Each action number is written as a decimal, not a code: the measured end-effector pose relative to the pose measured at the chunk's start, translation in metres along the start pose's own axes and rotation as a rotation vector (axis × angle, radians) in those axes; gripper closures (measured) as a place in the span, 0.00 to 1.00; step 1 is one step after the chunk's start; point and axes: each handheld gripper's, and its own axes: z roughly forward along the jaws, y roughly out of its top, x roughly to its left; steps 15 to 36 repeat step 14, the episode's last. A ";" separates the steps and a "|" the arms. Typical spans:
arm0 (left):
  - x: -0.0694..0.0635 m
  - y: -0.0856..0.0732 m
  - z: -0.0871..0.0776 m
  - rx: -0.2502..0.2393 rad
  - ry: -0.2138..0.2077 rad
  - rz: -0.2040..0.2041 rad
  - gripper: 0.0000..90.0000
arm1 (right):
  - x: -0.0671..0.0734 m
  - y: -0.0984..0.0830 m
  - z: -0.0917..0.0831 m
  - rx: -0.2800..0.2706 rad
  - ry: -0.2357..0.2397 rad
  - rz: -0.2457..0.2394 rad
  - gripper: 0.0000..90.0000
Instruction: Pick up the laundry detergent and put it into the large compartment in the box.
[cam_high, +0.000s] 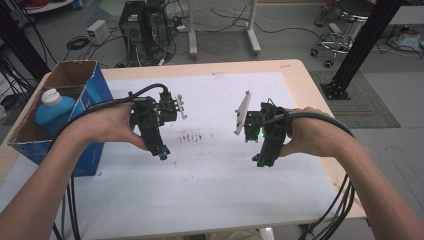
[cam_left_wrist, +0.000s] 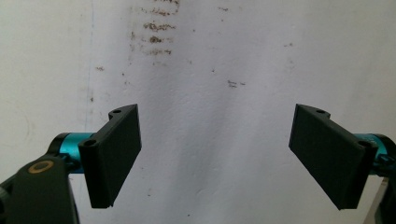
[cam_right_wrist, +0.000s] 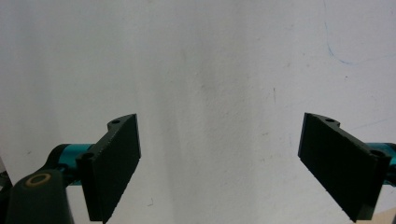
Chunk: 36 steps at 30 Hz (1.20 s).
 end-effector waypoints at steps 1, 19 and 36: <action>0.000 0.000 0.000 -0.002 -0.001 -0.002 0.19 | 0.000 0.000 0.000 -0.002 0.001 -0.004 0.14; 0.004 -0.005 -0.002 -0.032 0.003 -0.014 0.19 | -0.004 0.004 0.002 -0.014 -0.005 0.002 0.14; 0.004 -0.005 -0.002 -0.032 0.003 -0.014 0.19 | -0.004 0.004 0.002 -0.014 -0.005 0.002 0.14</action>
